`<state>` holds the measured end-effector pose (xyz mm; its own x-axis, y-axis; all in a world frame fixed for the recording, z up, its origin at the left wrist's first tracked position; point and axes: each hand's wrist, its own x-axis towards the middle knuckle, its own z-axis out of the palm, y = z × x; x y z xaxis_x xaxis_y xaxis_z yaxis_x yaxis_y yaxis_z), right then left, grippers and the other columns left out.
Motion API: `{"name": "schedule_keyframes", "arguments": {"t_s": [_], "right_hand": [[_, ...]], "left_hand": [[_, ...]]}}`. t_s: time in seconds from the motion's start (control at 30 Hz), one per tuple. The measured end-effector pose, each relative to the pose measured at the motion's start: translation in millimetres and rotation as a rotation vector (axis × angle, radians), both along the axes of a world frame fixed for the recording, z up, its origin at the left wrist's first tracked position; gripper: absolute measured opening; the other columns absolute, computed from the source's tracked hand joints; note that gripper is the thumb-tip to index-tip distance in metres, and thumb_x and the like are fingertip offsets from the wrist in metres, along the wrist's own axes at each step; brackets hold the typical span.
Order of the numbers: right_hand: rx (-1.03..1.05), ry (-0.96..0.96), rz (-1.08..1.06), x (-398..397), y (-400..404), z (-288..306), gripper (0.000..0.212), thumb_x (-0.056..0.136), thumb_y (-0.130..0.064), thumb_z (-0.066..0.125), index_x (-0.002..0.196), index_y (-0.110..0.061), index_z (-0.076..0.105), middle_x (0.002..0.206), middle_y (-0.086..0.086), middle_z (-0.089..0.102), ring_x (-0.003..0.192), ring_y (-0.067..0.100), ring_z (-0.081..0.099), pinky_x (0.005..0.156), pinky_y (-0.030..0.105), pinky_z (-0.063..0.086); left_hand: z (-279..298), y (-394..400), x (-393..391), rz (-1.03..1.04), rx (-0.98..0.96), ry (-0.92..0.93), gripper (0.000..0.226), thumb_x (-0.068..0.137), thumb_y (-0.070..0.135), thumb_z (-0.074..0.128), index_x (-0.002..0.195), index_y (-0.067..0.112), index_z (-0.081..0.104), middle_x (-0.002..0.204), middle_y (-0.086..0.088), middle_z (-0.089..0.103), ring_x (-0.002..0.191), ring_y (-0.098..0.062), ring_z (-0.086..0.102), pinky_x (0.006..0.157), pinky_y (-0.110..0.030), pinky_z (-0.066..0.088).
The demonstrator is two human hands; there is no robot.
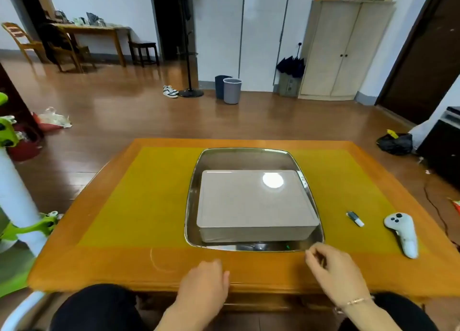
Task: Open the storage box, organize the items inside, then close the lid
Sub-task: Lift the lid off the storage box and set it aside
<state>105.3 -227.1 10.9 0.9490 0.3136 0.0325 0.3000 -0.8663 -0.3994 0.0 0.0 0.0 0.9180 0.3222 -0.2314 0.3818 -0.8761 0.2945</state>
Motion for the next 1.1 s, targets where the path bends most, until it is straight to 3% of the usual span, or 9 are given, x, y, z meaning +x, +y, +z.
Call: {"name": "schedule_keyframes", "arguments": {"t_s": [0.1, 0.17, 0.27, 0.4, 0.5, 0.6, 0.77, 0.9, 1.1], "right_hand": [[0.089, -0.092, -0.067, 27, 7, -1, 0.019, 0.091, -0.031, 0.054, 0.074, -0.023, 0.055, 0.066, -0.008, 0.058, 0.057, 0.005, 0.053, 0.046, 0.016, 0.037], [0.123, -0.095, -0.094, 44, 13, -3, 0.012, 0.09, -0.029, 0.055, 0.079, -0.022, 0.054, 0.074, -0.006, 0.059, 0.062, 0.008, 0.054, 0.05, 0.022, 0.042], [0.082, -0.126, -0.15, 70, 20, -15, 0.011, 0.09, -0.031, 0.055, 0.098, -0.024, 0.052, 0.093, -0.005, 0.057, 0.072, 0.009, 0.053, 0.051, 0.019, 0.038], [0.028, -0.122, -0.187, 99, 30, -22, 0.034, 0.089, -0.033, 0.056, 0.118, -0.017, 0.05, 0.116, 0.004, 0.051, 0.099, 0.019, 0.051, 0.073, 0.028, 0.044], [-0.122, -0.196, -0.2, 111, 30, -27, 0.046, 0.088, -0.042, 0.056, 0.123, -0.012, 0.049, 0.12, 0.01, 0.052, 0.11, 0.027, 0.048, 0.089, 0.038, 0.042], [-0.152, -0.156, -0.236, 119, 31, -34, 0.05, 0.091, -0.046, 0.051, 0.12, -0.006, 0.049, 0.119, 0.015, 0.055, 0.11, 0.032, 0.049, 0.088, 0.04, 0.042], [0.001, -0.019, -0.312, 123, 40, -42, 0.049, 0.094, -0.041, 0.048, 0.116, 0.003, 0.052, 0.117, 0.023, 0.054, 0.109, 0.037, 0.05, 0.088, 0.043, 0.043], [0.034, -0.056, -0.343, 112, 41, -46, 0.048, 0.095, -0.035, 0.049, 0.115, 0.008, 0.051, 0.117, 0.027, 0.053, 0.111, 0.039, 0.047, 0.091, 0.042, 0.039], [0.052, -0.083, -0.351, 90, 38, -49, 0.046, 0.095, -0.037, 0.048, 0.117, 0.003, 0.051, 0.116, 0.023, 0.051, 0.112, 0.036, 0.044, 0.086, 0.039, 0.041]], "left_hand": [[-1, 10, 27, 0.104, 0.002, -0.243, 0.024, 0.101, 0.036, 0.04, 0.116, 0.022, 0.05, 0.105, 0.005, 0.06, 0.083, -0.007, 0.054, 0.067, -0.018, 0.043], [0, 16, 47, 0.132, 0.014, -0.351, 0.021, 0.1, 0.03, 0.043, 0.118, 0.019, 0.048, 0.111, 0.002, 0.057, 0.089, -0.008, 0.054, 0.069, -0.018, 0.042], [-7, 27, 72, 0.198, 0.079, -0.434, 0.025, 0.098, 0.025, 0.048, 0.121, 0.016, 0.045, 0.117, -0.002, 0.052, 0.101, -0.013, 0.052, 0.078, -0.022, 0.048], [-14, 48, 97, 0.28, 0.199, -0.383, 0.04, 0.098, 0.032, 0.048, 0.131, 0.012, 0.039, 0.129, -0.009, 0.045, 0.114, -0.023, 0.045, 0.087, -0.03, 0.045], [-20, 59, 107, 0.329, 0.223, -0.3, 0.051, 0.098, 0.041, 0.045, 0.137, 0.008, 0.034, 0.134, -0.012, 0.043, 0.119, -0.027, 0.044, 0.089, -0.035, 0.044], [-25, 62, 114, 0.36, 0.167, -0.243, 0.051, 0.1, 0.044, 0.037, 0.133, 0.005, 0.038, 0.131, -0.015, 0.046, 0.118, -0.028, 0.046, 0.084, -0.036, 0.047], [-31, 62, 118, 0.4, 0.078, -0.254, 0.05, 0.101, 0.043, 0.036, 0.126, 0.001, 0.045, 0.125, -0.018, 0.05, 0.11, -0.029, 0.053, 0.081, -0.034, 0.047], [-37, 63, 110, 0.418, 0.064, -0.288, 0.049, 0.101, 0.041, 0.039, 0.123, -0.002, 0.046, 0.123, -0.02, 0.051, 0.11, -0.032, 0.052, 0.083, -0.035, 0.044], [-44, 65, 98, 0.412, 0.063, -0.342, 0.049, 0.1, 0.041, 0.04, 0.12, -0.003, 0.047, 0.119, -0.021, 0.052, 0.108, -0.033, 0.051, 0.082, -0.036, 0.042]]}}
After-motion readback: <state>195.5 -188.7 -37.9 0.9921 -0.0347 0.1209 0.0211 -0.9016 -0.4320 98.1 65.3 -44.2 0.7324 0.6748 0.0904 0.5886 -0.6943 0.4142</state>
